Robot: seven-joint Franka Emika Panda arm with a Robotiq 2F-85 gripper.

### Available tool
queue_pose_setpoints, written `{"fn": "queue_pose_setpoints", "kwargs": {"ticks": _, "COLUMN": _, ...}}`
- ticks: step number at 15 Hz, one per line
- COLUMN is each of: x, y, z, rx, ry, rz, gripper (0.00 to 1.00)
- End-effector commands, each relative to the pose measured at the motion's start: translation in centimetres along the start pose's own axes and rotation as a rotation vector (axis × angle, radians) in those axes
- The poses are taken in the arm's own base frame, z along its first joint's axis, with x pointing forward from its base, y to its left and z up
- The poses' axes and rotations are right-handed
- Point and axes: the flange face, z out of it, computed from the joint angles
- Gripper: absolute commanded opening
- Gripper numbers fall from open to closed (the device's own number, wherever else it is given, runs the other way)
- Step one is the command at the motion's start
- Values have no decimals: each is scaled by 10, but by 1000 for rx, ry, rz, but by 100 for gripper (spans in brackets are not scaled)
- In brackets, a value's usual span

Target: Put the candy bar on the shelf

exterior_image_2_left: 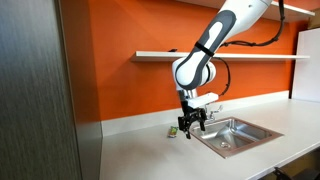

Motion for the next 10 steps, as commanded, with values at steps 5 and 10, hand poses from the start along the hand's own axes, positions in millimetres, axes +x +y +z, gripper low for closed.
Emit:
{"fn": "queue_pose_setpoints", "kwargs": {"ticks": 5, "x": 2, "y": -8, "z": 58, "rx": 48, "ry": -35, "rz": -27, "gripper": 100}}
{"fn": "queue_pose_setpoints", "kwargs": {"ticks": 10, "x": -9, "y": 10, "z": 71, "rx": 82, "ry": -19, "rz": 50, "gripper": 100}}
